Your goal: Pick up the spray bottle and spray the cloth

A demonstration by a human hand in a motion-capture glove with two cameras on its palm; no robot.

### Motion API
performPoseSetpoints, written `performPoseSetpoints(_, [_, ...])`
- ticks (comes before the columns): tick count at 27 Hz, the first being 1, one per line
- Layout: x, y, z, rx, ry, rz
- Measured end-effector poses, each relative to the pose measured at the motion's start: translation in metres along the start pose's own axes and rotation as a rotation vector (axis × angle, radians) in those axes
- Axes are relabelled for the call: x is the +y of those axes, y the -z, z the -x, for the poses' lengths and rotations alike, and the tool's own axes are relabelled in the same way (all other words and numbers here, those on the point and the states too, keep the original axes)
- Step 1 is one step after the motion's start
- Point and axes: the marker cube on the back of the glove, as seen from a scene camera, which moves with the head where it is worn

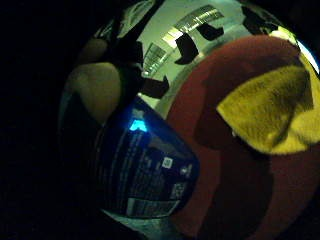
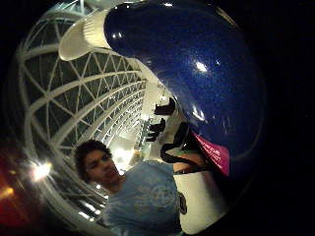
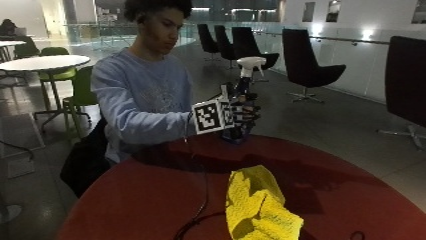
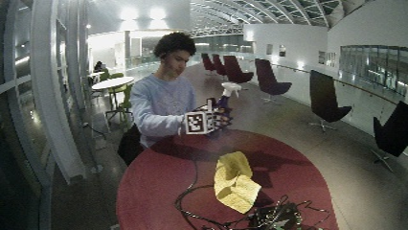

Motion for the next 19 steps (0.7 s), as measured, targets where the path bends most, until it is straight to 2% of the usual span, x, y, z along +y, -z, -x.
performPoseSetpoints(8, [-0.036,-0.087,-0.021,-0.036,0.133,-0.011])
performPoseSetpoints(13, [-0.032,-0.123,-0.034,-0.015,0.167,0.142])
performPoseSetpoints(19, [-0.054,-0.139,-0.043,0.013,0.154,0.045])
